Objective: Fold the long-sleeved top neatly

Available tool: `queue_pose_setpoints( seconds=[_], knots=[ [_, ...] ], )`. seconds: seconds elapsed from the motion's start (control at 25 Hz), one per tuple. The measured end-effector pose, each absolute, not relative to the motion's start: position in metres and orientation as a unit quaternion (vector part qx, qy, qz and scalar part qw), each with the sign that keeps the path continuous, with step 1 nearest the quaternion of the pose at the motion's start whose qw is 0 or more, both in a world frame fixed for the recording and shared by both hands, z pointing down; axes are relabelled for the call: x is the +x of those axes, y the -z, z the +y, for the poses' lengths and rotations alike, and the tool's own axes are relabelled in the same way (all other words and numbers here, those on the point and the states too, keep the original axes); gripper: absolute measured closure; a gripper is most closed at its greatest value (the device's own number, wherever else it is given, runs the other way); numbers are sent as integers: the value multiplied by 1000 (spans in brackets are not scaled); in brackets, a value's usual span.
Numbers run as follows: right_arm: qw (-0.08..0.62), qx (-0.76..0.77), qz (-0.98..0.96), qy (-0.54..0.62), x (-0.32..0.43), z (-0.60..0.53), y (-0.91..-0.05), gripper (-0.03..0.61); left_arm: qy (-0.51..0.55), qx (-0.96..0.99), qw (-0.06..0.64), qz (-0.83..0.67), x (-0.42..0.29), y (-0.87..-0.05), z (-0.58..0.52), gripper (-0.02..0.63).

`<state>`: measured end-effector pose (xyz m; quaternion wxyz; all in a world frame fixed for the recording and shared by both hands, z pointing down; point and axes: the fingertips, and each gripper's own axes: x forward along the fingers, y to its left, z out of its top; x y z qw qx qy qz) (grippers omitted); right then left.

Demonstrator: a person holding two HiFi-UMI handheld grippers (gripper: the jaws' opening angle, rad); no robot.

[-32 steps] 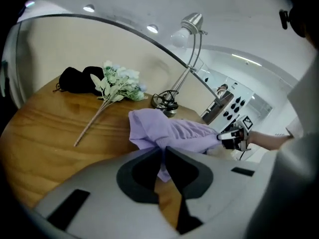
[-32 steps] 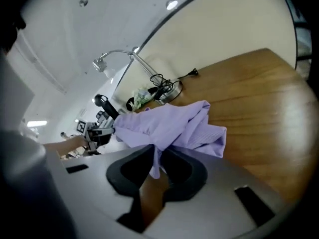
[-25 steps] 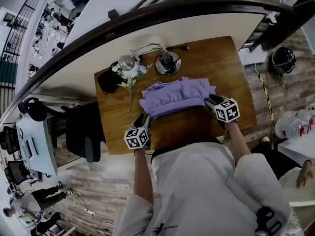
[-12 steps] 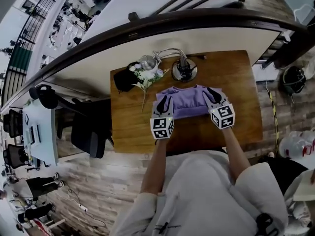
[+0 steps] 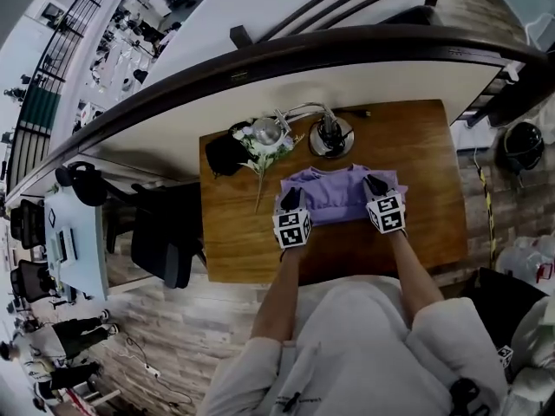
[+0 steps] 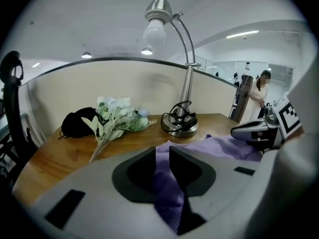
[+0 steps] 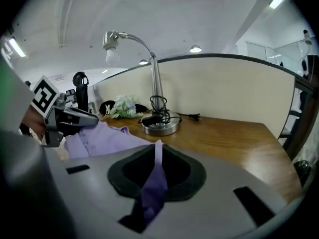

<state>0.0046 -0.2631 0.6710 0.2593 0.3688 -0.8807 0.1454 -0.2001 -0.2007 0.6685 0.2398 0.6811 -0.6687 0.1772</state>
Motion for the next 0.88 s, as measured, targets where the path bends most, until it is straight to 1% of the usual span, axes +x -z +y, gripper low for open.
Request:
queue_pose_setpoints(
  seconds=[0.24,0.4,0.56,0.88],
  knots=[
    [294,372,-863,-172,2,-272,-710,543,-200,663,284,-663,-209,-709,-204,525],
    [319,367,-855,-183,1,-275,-722,552,-215,661,294,-656,-208,-721,-208,526],
    [351,374,-844,-157,-1,-277,-731,552,-228,655,299,-655,-211,-728,-213,526],
    [357,365,-841,-181,2,-275,-734,552,-215,663,327,-638,-211,-730,-211,529]
  ],
)
